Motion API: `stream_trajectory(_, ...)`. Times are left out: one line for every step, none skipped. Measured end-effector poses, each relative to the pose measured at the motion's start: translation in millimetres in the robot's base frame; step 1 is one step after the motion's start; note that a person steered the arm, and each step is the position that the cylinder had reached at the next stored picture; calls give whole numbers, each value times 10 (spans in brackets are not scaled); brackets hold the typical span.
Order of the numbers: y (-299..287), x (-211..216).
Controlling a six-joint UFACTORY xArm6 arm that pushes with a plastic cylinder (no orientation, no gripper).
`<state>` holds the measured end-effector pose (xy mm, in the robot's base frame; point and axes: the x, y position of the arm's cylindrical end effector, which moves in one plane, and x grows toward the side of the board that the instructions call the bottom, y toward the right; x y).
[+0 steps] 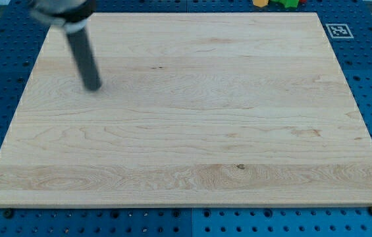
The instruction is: Move your arm to bottom center
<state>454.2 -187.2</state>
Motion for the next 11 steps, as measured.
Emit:
stream_trajectory(180, 733)
stream_trajectory(1436, -322)
stream_trajectory(2414, -837)
stream_trajectory(1916, 280)
stream_trajectory(1297, -482)
stream_trajectory(1357, -1540)
stream_trajectory(1162, -802)
stream_trajectory(500, 90)
stream_trajectory(241, 451)
stream_trajectory(913, 373)
stream_trajectory(1611, 738)
